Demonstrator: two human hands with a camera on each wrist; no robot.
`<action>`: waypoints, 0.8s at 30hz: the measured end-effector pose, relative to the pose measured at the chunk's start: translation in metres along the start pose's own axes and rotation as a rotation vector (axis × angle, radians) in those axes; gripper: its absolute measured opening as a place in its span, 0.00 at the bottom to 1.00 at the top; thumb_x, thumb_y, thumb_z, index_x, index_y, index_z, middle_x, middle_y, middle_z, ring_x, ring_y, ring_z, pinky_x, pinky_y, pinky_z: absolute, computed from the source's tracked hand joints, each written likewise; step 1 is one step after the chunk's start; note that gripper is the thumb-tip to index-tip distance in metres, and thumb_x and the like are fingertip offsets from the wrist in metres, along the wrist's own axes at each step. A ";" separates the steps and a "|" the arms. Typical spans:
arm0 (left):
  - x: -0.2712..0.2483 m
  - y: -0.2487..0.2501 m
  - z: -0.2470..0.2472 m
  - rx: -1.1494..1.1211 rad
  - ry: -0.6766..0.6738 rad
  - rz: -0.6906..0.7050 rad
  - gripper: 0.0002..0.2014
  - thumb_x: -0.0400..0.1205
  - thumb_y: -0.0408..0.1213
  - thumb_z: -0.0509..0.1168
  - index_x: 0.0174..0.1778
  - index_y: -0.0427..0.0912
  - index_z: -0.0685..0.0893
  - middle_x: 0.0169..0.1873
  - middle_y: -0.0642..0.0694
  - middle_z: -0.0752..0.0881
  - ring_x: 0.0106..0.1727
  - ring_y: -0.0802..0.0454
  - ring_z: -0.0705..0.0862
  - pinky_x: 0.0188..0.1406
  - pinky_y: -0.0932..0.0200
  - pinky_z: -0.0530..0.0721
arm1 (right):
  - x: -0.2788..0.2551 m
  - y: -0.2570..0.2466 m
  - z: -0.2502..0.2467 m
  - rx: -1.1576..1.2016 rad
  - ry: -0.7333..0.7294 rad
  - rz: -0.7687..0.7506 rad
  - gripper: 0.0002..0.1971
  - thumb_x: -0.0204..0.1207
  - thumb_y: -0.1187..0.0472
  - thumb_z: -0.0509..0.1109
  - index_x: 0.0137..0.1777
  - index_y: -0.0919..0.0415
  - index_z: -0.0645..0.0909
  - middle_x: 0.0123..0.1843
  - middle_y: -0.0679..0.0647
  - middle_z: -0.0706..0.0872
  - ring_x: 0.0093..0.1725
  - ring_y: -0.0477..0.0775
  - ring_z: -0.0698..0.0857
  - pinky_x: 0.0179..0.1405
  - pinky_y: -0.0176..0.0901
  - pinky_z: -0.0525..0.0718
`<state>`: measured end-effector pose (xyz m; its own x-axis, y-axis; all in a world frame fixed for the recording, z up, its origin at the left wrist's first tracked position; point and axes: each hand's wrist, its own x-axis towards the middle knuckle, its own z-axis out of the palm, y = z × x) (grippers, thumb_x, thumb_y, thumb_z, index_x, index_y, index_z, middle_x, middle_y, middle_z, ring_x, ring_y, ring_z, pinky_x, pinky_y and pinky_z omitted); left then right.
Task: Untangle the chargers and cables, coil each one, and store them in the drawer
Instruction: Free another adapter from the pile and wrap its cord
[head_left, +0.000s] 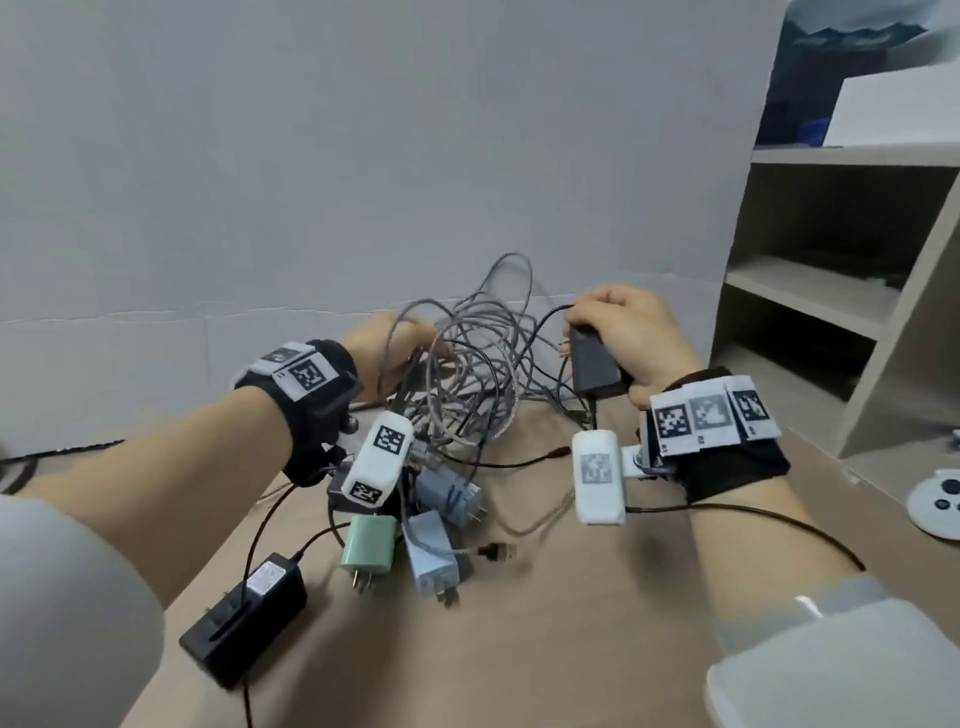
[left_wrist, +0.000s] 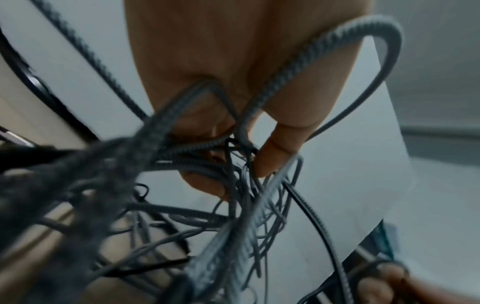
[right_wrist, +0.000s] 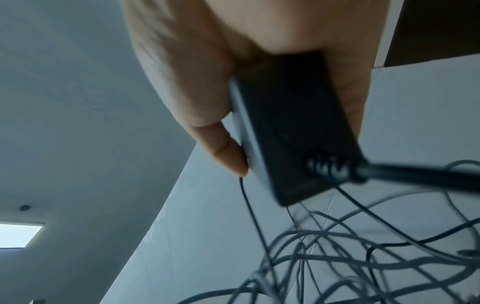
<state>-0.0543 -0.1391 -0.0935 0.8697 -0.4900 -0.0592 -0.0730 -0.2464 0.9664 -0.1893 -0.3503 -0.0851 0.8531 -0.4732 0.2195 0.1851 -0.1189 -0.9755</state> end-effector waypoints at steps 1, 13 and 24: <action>0.001 -0.005 0.003 0.107 -0.018 0.008 0.03 0.83 0.27 0.65 0.46 0.35 0.83 0.42 0.36 0.86 0.37 0.47 0.87 0.29 0.58 0.87 | 0.000 0.000 0.002 -0.017 0.017 -0.005 0.06 0.78 0.68 0.72 0.41 0.59 0.82 0.38 0.58 0.86 0.29 0.50 0.87 0.39 0.46 0.87; -0.040 0.092 0.040 0.824 0.039 0.318 0.17 0.78 0.32 0.69 0.63 0.49 0.86 0.58 0.53 0.87 0.60 0.52 0.84 0.64 0.54 0.80 | -0.003 -0.027 -0.015 0.115 0.123 -0.059 0.12 0.75 0.70 0.70 0.56 0.58 0.81 0.53 0.58 0.83 0.47 0.56 0.84 0.48 0.53 0.86; -0.049 0.060 0.082 -0.111 -0.599 0.118 0.13 0.84 0.31 0.68 0.64 0.35 0.79 0.49 0.37 0.88 0.57 0.39 0.88 0.66 0.43 0.86 | -0.020 -0.041 -0.011 0.082 -0.108 -0.202 0.29 0.77 0.72 0.72 0.74 0.53 0.69 0.64 0.69 0.81 0.61 0.65 0.86 0.63 0.64 0.87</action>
<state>-0.1412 -0.1989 -0.0534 0.4319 -0.9006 -0.0494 -0.0727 -0.0893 0.9933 -0.2197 -0.3454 -0.0495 0.8415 -0.3502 0.4114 0.3920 -0.1282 -0.9110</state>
